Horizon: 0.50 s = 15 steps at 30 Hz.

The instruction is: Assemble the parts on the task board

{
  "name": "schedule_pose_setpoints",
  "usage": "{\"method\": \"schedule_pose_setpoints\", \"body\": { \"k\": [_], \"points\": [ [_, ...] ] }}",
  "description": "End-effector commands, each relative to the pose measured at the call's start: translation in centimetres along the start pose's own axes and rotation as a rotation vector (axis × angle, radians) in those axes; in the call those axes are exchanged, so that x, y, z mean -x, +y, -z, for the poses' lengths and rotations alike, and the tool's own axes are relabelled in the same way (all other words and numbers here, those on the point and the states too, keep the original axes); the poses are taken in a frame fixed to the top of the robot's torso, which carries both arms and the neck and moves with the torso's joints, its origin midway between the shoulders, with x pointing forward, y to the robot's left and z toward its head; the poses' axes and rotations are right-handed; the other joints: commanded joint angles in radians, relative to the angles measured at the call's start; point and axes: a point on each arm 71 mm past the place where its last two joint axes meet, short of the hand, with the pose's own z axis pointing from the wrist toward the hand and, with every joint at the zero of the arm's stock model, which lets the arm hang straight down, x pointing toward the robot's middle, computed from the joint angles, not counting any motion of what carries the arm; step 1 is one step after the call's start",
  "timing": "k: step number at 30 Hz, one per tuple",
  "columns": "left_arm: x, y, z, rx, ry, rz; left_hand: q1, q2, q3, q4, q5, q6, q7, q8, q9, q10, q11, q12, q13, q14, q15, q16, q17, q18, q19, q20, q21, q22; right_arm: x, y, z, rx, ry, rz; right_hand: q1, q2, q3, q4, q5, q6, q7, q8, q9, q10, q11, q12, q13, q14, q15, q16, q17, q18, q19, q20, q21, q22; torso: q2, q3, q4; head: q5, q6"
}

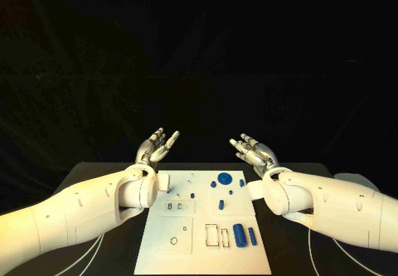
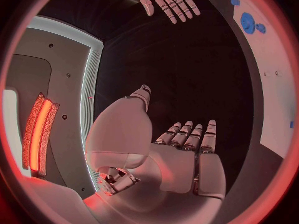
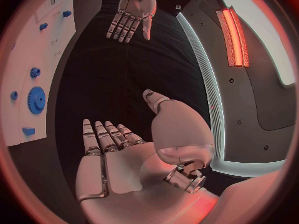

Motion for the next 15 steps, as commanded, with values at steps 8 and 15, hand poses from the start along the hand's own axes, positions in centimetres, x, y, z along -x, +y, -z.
{"method": "schedule_pose_setpoints", "body": {
  "k": [8, 15],
  "points": [
    [-0.7, -0.2, -0.3, -0.009, 0.086, 0.045, 0.119, 0.004, 0.019, 0.009, 0.007, 0.255, 0.157, 0.082, 0.051, 0.287, 0.069, 0.134, 0.028, 0.375, 0.034, 0.131, 0.075, 0.037, 0.303, 0.017, 0.107, 0.049, -1.2, 0.0, -0.8, -0.047, 0.249, 0.026, 0.169, -0.019, 0.053, -0.107, 0.018, 0.314, 0.167, 0.114, 0.091, 0.445, 0.008, 0.078, 0.034, 0.419, 0.003, 0.116, 0.072, 0.05, 0.194, 0.013, 0.087, 0.04, 0.0, -0.0001, -0.0002, 0.0, 0.0],
    [1.3, -1.2, 1.1, -0.03, 0.083, 0.037, 0.206, -0.003, 0.047, -0.014, 0.006, 0.641, 0.13, 0.22, 0.13, 0.67, 0.022, 0.192, 0.037, 0.741, -0.032, 0.262, 0.149, 0.136, 0.616, 0.01, 0.221, 0.076, 1.1, 2.7, -0.8, 0.186, 0.174, 0.338, 0.199, -0.032, 0.068, -0.14, 0.012, 0.454, 0.155, 0.16, 0.122, 0.658, -0.012, 0.083, 0.041, 0.608, -0.02, 0.153, 0.094, 0.073, 0.298, 0.013, 0.126, 0.05, 0.048, 0.0035, 0.0008, -0.007, 0.008]
  ]
}}
